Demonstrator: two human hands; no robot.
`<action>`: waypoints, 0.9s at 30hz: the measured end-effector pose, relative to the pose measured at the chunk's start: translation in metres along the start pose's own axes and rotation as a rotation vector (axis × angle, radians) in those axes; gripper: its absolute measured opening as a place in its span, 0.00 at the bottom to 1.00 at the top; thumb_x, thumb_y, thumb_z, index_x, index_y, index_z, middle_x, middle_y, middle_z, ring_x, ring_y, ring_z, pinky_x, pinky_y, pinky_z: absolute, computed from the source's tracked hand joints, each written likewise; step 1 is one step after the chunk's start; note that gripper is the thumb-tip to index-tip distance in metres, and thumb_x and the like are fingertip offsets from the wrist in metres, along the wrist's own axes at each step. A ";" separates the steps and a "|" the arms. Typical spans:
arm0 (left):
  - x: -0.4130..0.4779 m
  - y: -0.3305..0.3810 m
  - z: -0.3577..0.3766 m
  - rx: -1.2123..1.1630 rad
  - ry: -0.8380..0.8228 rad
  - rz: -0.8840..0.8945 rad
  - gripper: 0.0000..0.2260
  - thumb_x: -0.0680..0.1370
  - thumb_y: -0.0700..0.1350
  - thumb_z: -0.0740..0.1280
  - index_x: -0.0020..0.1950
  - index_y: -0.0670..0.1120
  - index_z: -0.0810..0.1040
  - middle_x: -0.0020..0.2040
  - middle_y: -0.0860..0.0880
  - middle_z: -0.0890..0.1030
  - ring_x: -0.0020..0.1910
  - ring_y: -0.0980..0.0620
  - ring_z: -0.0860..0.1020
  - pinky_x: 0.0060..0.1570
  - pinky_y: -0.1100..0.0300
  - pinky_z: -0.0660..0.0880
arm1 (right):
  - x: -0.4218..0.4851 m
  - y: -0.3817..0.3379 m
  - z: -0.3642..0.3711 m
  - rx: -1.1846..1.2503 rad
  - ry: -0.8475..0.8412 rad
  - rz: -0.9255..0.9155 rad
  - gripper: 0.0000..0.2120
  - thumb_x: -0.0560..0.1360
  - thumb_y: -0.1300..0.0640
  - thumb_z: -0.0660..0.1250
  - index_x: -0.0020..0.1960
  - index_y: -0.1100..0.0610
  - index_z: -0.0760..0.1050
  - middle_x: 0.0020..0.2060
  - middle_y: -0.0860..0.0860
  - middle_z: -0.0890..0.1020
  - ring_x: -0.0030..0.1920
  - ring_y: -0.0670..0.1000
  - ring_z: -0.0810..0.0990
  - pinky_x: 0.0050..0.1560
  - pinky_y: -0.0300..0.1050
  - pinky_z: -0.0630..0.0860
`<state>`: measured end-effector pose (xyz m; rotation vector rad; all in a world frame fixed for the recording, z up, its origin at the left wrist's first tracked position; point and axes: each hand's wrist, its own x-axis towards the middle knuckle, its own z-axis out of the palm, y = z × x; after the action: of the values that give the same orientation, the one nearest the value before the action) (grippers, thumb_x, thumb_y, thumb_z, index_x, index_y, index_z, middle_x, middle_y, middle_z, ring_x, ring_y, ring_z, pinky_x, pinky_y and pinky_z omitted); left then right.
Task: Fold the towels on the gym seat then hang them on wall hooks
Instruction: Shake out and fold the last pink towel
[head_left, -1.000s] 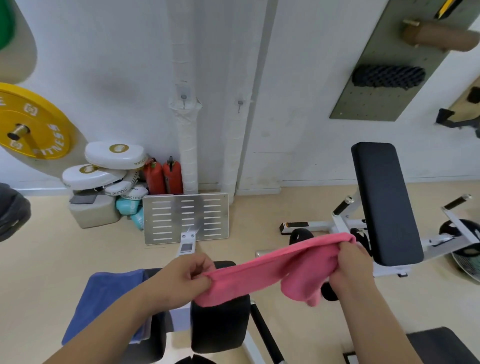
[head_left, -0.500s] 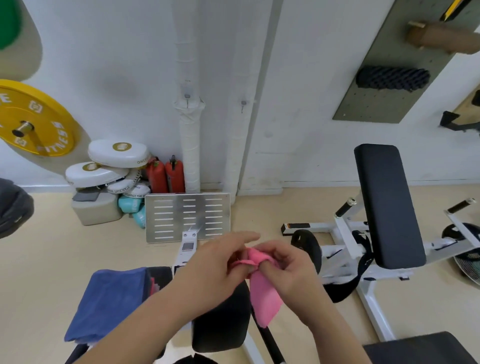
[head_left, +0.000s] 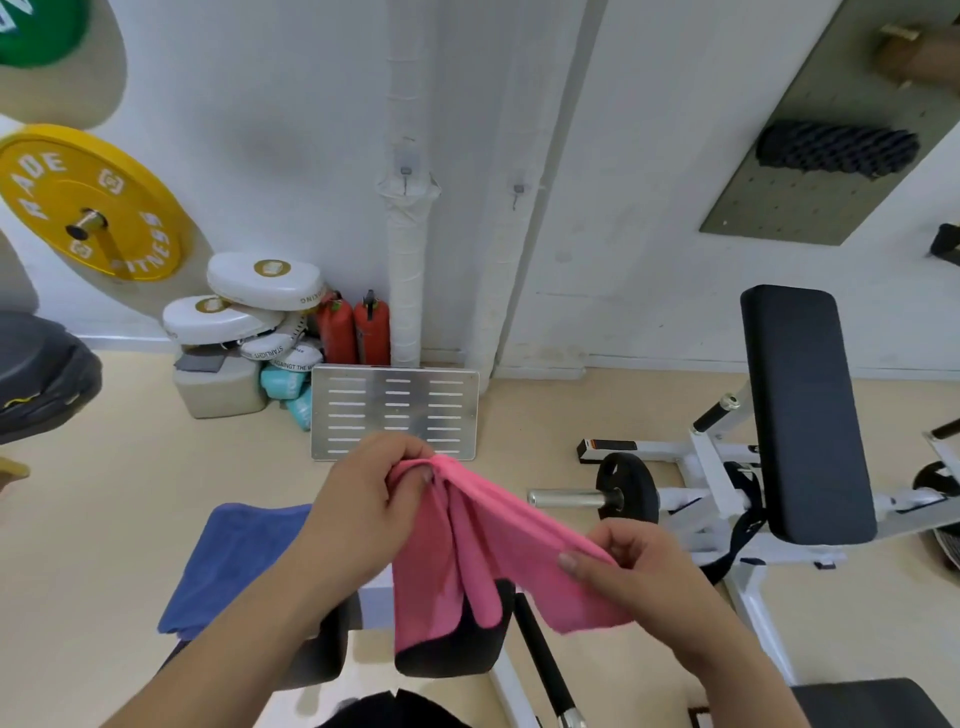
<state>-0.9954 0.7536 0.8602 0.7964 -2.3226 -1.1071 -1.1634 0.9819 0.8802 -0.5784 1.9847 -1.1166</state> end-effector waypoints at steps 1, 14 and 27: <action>0.000 -0.001 -0.001 -0.015 -0.010 -0.017 0.09 0.79 0.39 0.69 0.49 0.53 0.81 0.47 0.59 0.81 0.50 0.64 0.76 0.47 0.76 0.68 | 0.000 0.002 -0.002 0.031 0.012 -0.003 0.21 0.63 0.43 0.80 0.39 0.61 0.80 0.31 0.52 0.80 0.32 0.48 0.76 0.32 0.38 0.71; -0.009 -0.012 0.027 -0.403 0.025 -0.602 0.04 0.77 0.43 0.76 0.45 0.44 0.84 0.39 0.42 0.86 0.35 0.51 0.82 0.33 0.64 0.78 | 0.011 0.015 0.015 0.688 0.336 0.086 0.07 0.79 0.59 0.69 0.49 0.62 0.83 0.49 0.65 0.86 0.45 0.56 0.86 0.52 0.58 0.82; -0.026 0.056 0.044 -0.774 -0.225 -0.583 0.10 0.83 0.42 0.67 0.53 0.50 0.88 0.48 0.48 0.89 0.49 0.50 0.86 0.48 0.56 0.82 | 0.002 -0.020 0.079 0.335 0.425 -0.155 0.04 0.76 0.60 0.75 0.44 0.54 0.86 0.37 0.52 0.88 0.40 0.55 0.86 0.43 0.49 0.83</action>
<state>-1.0202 0.8238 0.8757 1.0723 -1.5772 -2.2403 -1.1014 0.9298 0.8718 -0.3390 2.0552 -1.7427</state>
